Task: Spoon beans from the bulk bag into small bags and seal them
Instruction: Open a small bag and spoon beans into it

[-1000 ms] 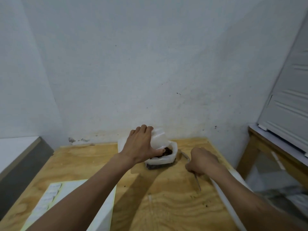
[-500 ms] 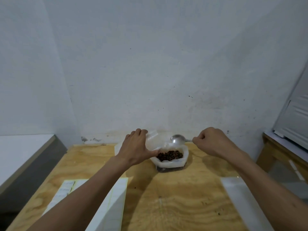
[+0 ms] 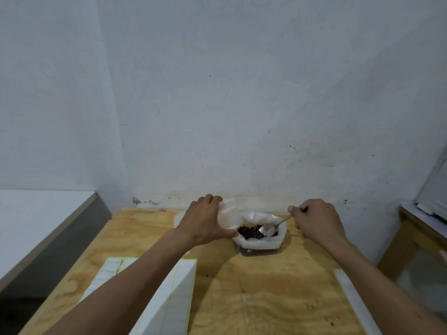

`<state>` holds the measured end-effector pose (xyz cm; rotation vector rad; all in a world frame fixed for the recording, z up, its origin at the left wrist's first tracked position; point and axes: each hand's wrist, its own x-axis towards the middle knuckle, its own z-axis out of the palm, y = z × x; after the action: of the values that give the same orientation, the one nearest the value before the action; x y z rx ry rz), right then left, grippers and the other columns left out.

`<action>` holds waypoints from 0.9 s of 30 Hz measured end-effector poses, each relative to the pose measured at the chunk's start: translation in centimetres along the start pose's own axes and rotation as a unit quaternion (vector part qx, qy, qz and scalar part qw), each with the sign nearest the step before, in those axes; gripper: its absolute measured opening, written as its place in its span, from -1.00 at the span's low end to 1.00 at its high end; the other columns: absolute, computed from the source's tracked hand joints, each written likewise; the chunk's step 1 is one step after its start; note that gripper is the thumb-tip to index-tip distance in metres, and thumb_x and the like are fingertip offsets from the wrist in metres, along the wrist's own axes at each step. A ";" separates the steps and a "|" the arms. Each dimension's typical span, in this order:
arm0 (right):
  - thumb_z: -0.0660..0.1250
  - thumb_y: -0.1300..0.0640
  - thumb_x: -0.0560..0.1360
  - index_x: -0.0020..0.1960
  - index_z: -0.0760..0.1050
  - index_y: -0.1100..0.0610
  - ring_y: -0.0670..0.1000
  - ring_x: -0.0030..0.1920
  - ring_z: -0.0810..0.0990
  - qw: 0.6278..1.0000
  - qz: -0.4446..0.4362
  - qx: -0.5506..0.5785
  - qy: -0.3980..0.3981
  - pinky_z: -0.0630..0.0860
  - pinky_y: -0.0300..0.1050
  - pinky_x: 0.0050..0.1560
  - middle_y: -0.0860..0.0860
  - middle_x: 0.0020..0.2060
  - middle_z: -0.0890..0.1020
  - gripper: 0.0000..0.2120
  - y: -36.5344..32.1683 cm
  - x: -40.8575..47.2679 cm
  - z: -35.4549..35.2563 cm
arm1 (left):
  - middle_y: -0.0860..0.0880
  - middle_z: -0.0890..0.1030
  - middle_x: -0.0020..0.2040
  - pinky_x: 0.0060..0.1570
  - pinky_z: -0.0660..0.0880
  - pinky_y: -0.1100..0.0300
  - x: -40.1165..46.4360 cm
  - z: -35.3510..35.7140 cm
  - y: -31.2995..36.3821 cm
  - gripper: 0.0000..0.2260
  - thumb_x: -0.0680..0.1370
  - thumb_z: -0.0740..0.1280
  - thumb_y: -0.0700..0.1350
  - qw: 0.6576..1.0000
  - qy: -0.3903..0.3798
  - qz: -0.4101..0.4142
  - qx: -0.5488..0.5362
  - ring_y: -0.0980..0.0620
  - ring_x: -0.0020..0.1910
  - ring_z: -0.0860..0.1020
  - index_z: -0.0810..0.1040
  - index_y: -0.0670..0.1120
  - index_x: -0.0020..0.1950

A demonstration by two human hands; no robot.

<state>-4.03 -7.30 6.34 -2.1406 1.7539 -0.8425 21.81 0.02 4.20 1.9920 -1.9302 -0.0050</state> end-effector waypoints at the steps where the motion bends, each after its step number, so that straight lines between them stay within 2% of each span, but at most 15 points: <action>1: 0.35 -0.02 0.56 -0.38 0.58 0.33 0.12 -0.48 0.60 0.999 0.016 0.026 -0.014 0.57 -0.03 -0.34 0.18 -0.52 0.62 -0.51 0.1 -0.1 0.6 | -0.05 0.43 0.41 0.34 0.34 0.09 0.0 0.1 0.1 -0.14 0.41 0.44 0.37 1.000 -0.001 0.000 0.003 -0.06 0.34 0.43 0.29 -0.10 0.53; 3: 0.38 0.05 0.54 -0.47 0.54 0.27 0.09 -0.52 0.54 0.991 0.074 0.096 -0.050 0.48 -0.11 -0.37 0.13 -0.57 0.59 -0.54 0.4 -0.4 1.6 | -0.05 0.43 0.41 0.34 0.36 0.08 -0.1 0.2 0.2 -0.14 0.41 0.43 0.38 1.000 -0.002 -0.002 0.010 -0.06 0.33 0.43 0.30 -0.10 0.52; 5: 0.41 0.10 0.52 -0.46 0.55 0.21 0.09 -0.50 0.53 0.973 0.138 0.169 -0.074 0.44 -0.12 -0.38 0.10 -0.57 0.57 -0.60 0.6 -0.5 2.3 | -0.05 0.44 0.40 0.33 0.37 0.08 -0.2 0.2 0.3 -0.14 0.40 0.43 0.38 1.000 -0.002 -0.001 0.016 -0.07 0.32 0.44 0.30 -0.10 0.51; 8: 0.43 0.15 0.52 -0.35 0.59 0.22 0.05 -0.53 0.48 0.946 0.201 0.240 -0.087 0.39 -0.15 -0.45 0.07 -0.53 0.56 -0.71 1.0 -0.3 2.2 | -0.05 0.44 0.39 0.33 0.37 0.08 -0.4 0.1 0.1 -0.15 0.41 0.43 0.38 1.000 0.004 0.001 0.015 -0.06 0.32 0.44 0.31 -0.10 0.51; 12: 0.42 0.19 0.53 -0.23 0.62 0.26 -0.01 -0.57 0.43 0.924 0.237 0.284 -0.100 0.35 -0.18 -0.52 0.05 -0.50 0.53 -0.80 1.1 0.0 0.9 | -0.03 0.43 0.40 0.34 0.36 0.09 -0.6 0.0 -0.6 -0.14 0.42 0.42 0.37 1.000 0.012 0.005 0.002 -0.06 0.33 0.43 0.26 -0.08 0.55; 15: 0.42 0.18 0.53 -0.21 0.62 0.27 0.00 -0.56 0.44 0.921 0.234 0.293 -0.101 0.36 -0.20 -0.53 0.06 -0.47 0.53 -0.80 1.1 0.1 -0.2 | -0.01 0.42 0.40 0.31 0.35 0.13 -0.6 0.0 -0.9 -0.12 0.42 0.43 0.36 1.000 0.010 0.013 -0.021 -0.04 0.33 0.43 0.21 -0.03 0.58; 23: 0.43 0.16 0.52 -0.23 0.60 0.26 -0.02 -0.57 0.44 0.925 0.187 0.317 -0.092 0.35 -0.19 -0.54 0.06 -0.46 0.53 -0.80 -1.4 1.3 -2.4 | 0.07 0.45 0.32 0.21 0.42 0.18 -0.5 0.1 -1.0 -0.19 0.38 0.48 0.32 0.995 0.006 0.004 -0.101 0.08 0.24 0.44 0.33 -0.02 0.50; 27: 0.42 0.12 0.52 -0.25 0.61 0.26 0.00 -0.55 0.48 0.946 0.117 0.291 -0.082 0.39 -0.18 -0.50 0.05 -0.48 0.58 -0.75 -4.0 1.3 -1.9 | 0.08 0.46 0.32 0.22 0.45 0.17 -0.4 0.2 -1.0 -0.19 0.37 0.49 0.33 0.993 0.000 -0.002 -0.114 0.09 0.25 0.46 0.35 -0.02 0.49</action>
<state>-1.79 -7.22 10.34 -1.5361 1.4090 -0.9386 22.67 0.33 3.67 1.8444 -1.8356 -0.2174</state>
